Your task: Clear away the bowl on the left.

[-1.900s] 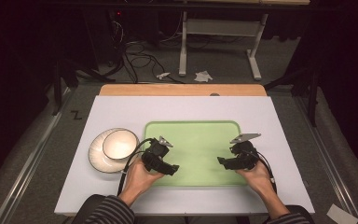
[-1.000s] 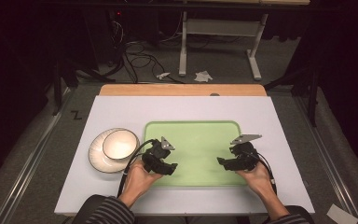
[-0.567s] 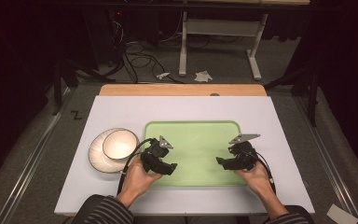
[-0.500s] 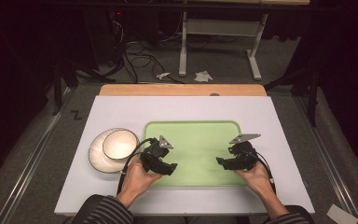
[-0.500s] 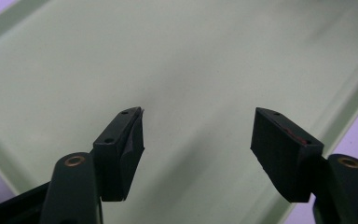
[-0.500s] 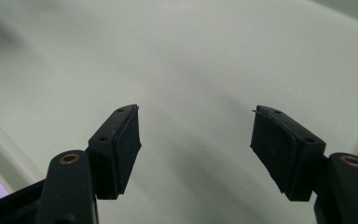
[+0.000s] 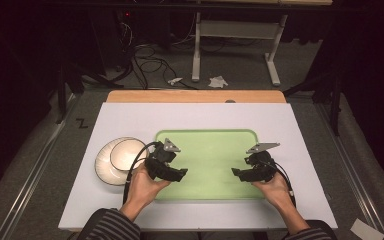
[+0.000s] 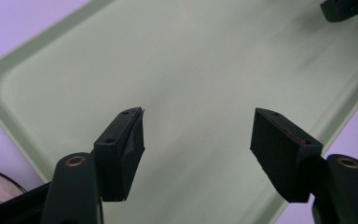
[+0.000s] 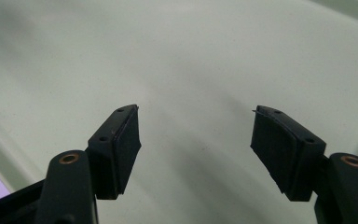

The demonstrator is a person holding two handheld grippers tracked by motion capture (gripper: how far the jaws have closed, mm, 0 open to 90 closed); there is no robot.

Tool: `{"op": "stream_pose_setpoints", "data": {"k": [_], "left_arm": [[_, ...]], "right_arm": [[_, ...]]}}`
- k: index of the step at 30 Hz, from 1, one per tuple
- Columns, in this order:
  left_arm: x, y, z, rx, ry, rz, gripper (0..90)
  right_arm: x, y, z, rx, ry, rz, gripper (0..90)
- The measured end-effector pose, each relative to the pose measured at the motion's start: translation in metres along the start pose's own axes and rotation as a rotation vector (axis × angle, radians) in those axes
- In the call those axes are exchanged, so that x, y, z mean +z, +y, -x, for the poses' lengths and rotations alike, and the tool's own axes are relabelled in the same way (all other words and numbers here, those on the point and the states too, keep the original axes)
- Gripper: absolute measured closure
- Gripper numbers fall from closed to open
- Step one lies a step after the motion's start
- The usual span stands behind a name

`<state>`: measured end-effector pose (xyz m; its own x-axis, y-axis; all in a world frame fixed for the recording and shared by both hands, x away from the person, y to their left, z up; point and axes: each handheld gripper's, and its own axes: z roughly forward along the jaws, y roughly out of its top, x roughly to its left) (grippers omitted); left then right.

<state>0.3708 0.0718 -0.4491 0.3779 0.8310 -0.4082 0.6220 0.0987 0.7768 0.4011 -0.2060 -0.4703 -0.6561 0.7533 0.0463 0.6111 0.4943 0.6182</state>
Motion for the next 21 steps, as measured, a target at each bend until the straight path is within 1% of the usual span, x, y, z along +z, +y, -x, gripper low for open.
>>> {"op": "stream_pose_setpoints", "data": {"k": [2, 4, 6, 7, 9, 10, 12, 13, 14, 17, 20, 21], "left_arm": [[-0.001, 0.002, -0.002, -0.006, 0.008, 0.003, 35.8], [-0.004, 0.006, -0.006, -0.018, 0.02, 0.026, 35.9], [-0.005, 0.007, -0.007, -0.023, 0.022, 0.032, 35.9], [-0.007, 0.01, -0.009, -0.029, 0.029, 0.051, 35.9], [-0.008, 0.011, -0.01, -0.031, 0.029, 0.056, 35.9], [-0.009, 0.012, -0.012, -0.039, 0.03, 0.066, 35.9], [-0.01, 0.013, -0.013, -0.037, 0.032, 0.065, 35.9], [-0.01, 0.014, -0.014, -0.041, 0.034, 0.068, 35.9], [-0.011, 0.015, -0.016, -0.047, 0.037, 0.059, 35.7], [-0.011, 0.016, -0.02, -0.057, 0.044, 0.053, 35.2], [-0.013, 0.018, -0.021, -0.057, 0.048, 0.063, 34.8], [-0.017, 0.023, -0.024, -0.061, 0.055, 0.084, 34.7]], "right_arm": [[0.0, 0.0, 0.0, -0.002, -0.001, -0.002, 34.2], [0.0, 0.0, 0.0, 0.0, 0.0, -0.001, 34.2], [-0.001, 0.0, 0.001, -0.008, -0.001, 0.003, 34.2], [-0.001, 0.0, 0.0, -0.008, -0.001, 0.0, 34.2], [-0.001, 0.0, 0.0, -0.009, -0.004, 0.003, 34.2], [0.0, 0.0, 0.0, -0.015, 0.0, 0.0, 34.2], [0.0, 0.0, 0.0, -0.017, 0.002, -0.002, 34.2], [0.001, 0.0, -0.001, -0.016, 0.001, -0.006, 34.1], [0.001, 0.001, 0.0, -0.022, 0.001, -0.003, 34.2], [0.001, 0.001, 0.0, -0.019, 0.005, -0.004, 34.2], [0.001, 0.001, 0.0, -0.012, 0.006, -0.002, 34.4], [-0.001, 0.001, -0.001, -0.026, -0.001, 0.004, 36.6]]}}
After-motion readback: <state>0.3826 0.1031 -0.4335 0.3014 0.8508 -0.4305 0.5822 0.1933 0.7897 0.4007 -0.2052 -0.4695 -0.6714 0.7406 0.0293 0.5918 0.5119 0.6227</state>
